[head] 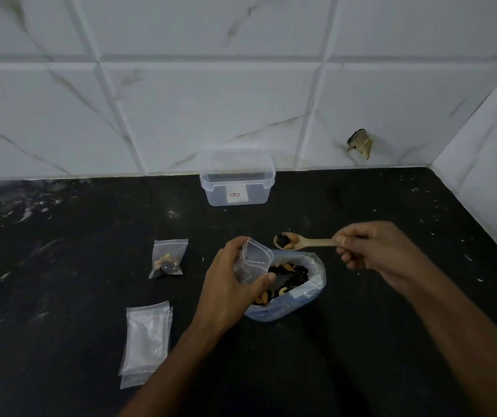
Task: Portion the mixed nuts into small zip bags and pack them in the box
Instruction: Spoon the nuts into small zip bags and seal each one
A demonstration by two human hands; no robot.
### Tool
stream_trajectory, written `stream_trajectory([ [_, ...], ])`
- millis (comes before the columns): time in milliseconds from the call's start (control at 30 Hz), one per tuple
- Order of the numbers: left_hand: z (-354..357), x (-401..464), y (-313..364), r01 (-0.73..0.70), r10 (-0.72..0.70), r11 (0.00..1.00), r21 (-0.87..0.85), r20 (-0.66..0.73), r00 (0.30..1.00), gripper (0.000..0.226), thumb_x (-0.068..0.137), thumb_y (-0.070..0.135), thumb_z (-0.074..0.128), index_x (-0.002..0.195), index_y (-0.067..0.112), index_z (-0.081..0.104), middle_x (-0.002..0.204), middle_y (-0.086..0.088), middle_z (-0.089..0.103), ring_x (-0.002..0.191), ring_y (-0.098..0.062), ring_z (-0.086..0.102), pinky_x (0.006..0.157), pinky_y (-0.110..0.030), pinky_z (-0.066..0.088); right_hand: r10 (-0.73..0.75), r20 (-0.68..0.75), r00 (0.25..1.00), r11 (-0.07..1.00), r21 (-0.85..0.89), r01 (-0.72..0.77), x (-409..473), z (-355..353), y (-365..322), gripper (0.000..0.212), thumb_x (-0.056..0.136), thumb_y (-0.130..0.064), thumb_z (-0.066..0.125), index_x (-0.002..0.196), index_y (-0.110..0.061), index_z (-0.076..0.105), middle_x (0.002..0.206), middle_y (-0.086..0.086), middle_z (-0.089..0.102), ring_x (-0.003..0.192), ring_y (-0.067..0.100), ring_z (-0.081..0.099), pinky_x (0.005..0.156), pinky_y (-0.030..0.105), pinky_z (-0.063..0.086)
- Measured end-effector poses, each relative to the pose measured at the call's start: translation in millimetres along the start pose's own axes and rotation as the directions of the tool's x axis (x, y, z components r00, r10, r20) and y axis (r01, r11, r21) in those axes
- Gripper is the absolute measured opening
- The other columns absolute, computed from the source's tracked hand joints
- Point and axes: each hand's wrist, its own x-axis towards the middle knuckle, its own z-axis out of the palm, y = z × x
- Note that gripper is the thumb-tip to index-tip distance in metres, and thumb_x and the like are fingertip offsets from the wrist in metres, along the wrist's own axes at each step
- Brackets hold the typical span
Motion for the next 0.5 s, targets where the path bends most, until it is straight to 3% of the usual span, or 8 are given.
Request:
stream_trajectory([
  [100,4,3,2,0.002,-0.002,1.0,-0.004,0.016,1.0,0.065,0.07,0.045,0.077,0.122,0.055,0.04,0.121,0.014,0.056,0.111,-0.001,0.056,0.089,-0.03,0.055,-0.091,0.005,0.996,0.995,-0.034,0.091,-13,0,-23,0.014,0.092,-0.005,0.058,0.089,-0.01,0.071,0.078,0.01,0.068,0.061,0.011,0.064,0.054,0.021,0.051],
  [233,13,6,6,0.006,-0.006,1.0,-0.021,0.018,1.0,0.063,0.068,0.047,0.077,0.122,0.048,0.045,0.119,0.014,0.057,0.108,0.001,0.057,0.09,-0.032,0.055,-0.307,-0.021,0.951,0.889,-0.362,0.279,-30,22,-34,0.015,0.092,-0.009,0.058,0.089,-0.015,0.071,0.069,-0.001,0.067,0.056,0.004,0.065,0.05,0.013,0.049],
  [300,16,6,7,0.01,-0.01,0.999,-0.033,0.021,1.0,0.064,0.066,0.05,0.075,0.123,0.043,0.046,0.119,0.013,0.059,0.108,-0.001,0.058,0.09,-0.031,0.055,-0.481,0.023,0.876,0.748,-0.511,0.424,-39,35,-34,0.015,0.092,-0.01,0.058,0.086,-0.016,0.071,0.068,-0.006,0.064,0.059,0.005,0.062,0.054,0.019,0.051],
  [400,18,6,7,0.014,-0.013,0.998,-0.065,0.018,1.0,0.057,0.075,0.033,0.079,0.122,0.04,0.048,0.117,0.011,0.061,0.106,0.002,0.059,0.084,-0.017,0.052,-0.612,0.241,0.753,0.43,-0.698,0.572,-47,54,-29,0.01,0.091,-0.009,0.06,0.087,-0.015,0.067,0.078,-0.002,0.059,0.065,0.01,0.055,0.059,0.028,0.049],
  [433,18,6,7,0.012,-0.011,0.997,-0.077,0.014,1.0,0.056,0.077,0.028,0.08,0.12,0.041,0.047,0.117,0.01,0.061,0.104,0.003,0.059,0.082,-0.013,0.05,-0.623,0.302,0.721,0.339,-0.727,0.597,-48,58,-27,0.008,0.086,-0.006,0.064,0.085,-0.014,0.065,0.078,-0.001,0.057,0.061,0.011,0.052,0.053,0.025,0.046],
  [500,18,5,7,0.009,-0.007,0.996,-0.093,0.017,1.0,0.056,0.079,0.023,0.08,0.116,0.046,0.045,0.115,0.01,0.062,0.103,0.006,0.059,0.079,-0.009,0.049,-0.627,0.355,0.693,0.267,-0.738,0.619,-49,61,-25,0.016,0.075,-0.001,0.073,0.078,-0.013,0.064,0.073,0.001,0.055,0.052,0.01,0.047,0.045,0.016,0.034],
])
